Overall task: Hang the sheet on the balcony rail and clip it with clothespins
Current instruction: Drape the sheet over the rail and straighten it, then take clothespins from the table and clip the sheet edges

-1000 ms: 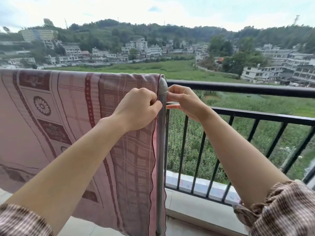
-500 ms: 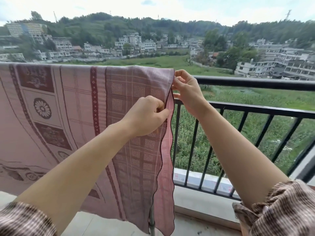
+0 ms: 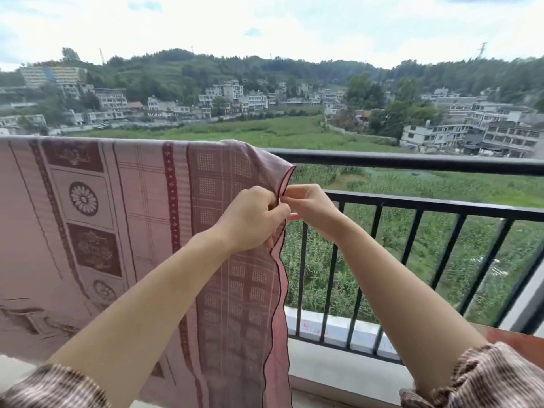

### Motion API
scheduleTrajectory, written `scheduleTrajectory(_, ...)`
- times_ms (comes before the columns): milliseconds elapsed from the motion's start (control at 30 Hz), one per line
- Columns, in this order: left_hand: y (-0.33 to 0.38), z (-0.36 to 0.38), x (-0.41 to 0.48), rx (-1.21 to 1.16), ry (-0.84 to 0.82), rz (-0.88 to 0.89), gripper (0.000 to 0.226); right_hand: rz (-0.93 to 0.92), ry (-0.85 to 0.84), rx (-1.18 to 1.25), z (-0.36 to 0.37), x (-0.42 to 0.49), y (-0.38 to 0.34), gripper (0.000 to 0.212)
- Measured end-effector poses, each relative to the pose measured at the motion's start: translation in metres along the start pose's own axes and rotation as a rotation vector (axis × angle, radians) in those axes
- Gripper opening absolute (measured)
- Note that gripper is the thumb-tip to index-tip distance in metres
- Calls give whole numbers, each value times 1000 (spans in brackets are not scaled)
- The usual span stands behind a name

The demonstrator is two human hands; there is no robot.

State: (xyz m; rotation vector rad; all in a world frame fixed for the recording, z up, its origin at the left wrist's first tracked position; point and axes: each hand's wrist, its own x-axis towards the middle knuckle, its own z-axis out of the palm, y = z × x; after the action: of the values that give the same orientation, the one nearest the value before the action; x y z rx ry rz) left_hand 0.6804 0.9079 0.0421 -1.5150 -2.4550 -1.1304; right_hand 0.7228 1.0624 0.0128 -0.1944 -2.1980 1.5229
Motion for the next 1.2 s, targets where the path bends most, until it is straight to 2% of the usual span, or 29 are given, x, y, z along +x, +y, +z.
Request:
scheduleTrajectory(167, 5, 4, 2, 43, -14, 47, 39, -48, 189, 153, -13, -6, -13, 14)
scheduleTrajectory(300, 5, 10, 5, 64, -9, 43, 38, -24, 164, 170, -22, -14, -12, 21)
scheduleTrajectory(467, 1, 25, -6, 226, 65, 43, 28, 95, 117, 85, -23, -38, 5, 19)
scheduleTrajectory(667, -1, 99, -19, 196, 73, 216, 15, 216, 413, -87, -42, -100, 41, 15)
scheduleTrajectory(833, 0, 206, -40, 68, -174, 238, 24, 458, 657, -142, -58, -192, 102, 8)
scheduleTrajectory(1000, 30, 298, -75, 108, -481, 385, 27, 752, 969, -122, -58, -299, 124, 5)
scheduleTrajectory(1200, 73, 376, -151, -17, -795, 548, 23, 1057, 1107, -282, -61, -419, 140, 10)
